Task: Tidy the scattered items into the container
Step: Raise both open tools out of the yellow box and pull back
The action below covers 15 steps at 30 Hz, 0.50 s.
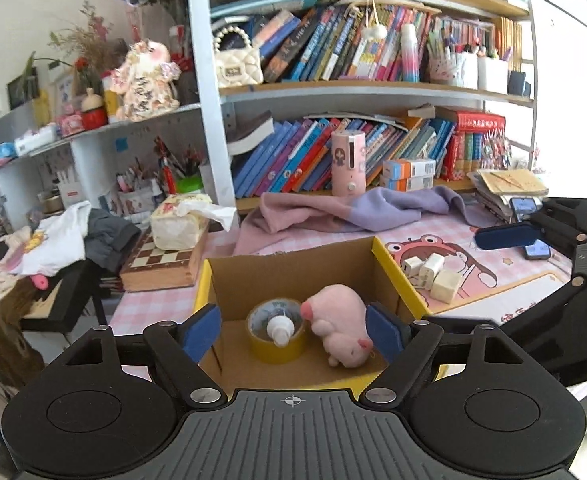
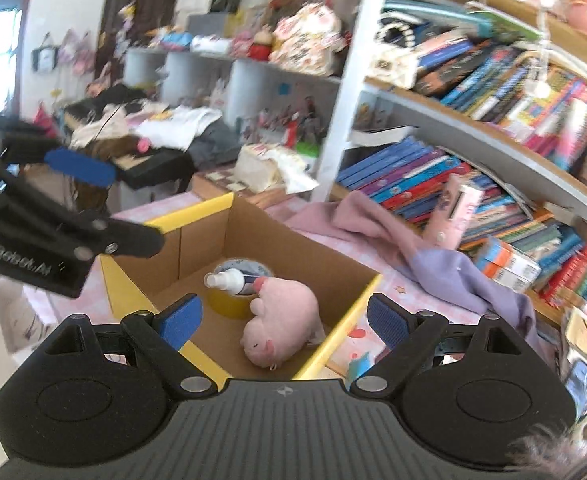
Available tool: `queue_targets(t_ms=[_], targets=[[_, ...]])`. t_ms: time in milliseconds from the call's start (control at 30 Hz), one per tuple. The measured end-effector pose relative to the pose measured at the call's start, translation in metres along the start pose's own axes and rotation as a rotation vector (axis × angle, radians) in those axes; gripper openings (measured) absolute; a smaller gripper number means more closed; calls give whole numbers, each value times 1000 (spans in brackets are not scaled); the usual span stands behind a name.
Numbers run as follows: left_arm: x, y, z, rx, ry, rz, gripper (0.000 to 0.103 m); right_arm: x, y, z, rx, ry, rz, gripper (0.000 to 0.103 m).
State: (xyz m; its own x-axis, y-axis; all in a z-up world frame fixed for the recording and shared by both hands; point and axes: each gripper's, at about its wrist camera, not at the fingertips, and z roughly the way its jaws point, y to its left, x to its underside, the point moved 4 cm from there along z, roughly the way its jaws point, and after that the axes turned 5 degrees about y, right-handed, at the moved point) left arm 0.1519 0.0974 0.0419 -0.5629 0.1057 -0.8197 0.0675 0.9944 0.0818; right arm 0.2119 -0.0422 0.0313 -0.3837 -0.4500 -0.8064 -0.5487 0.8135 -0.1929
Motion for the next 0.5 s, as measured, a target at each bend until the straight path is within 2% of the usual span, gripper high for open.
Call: queue_targets(t_ms=[200, 500], targets=[[28, -10, -25, -51, -22, -50, 86, 29, 7, -29, 91, -43, 58, 90], [70, -26, -42, -69, 21, -97, 87, 66, 20, -52, 124, -3, 130, 90]])
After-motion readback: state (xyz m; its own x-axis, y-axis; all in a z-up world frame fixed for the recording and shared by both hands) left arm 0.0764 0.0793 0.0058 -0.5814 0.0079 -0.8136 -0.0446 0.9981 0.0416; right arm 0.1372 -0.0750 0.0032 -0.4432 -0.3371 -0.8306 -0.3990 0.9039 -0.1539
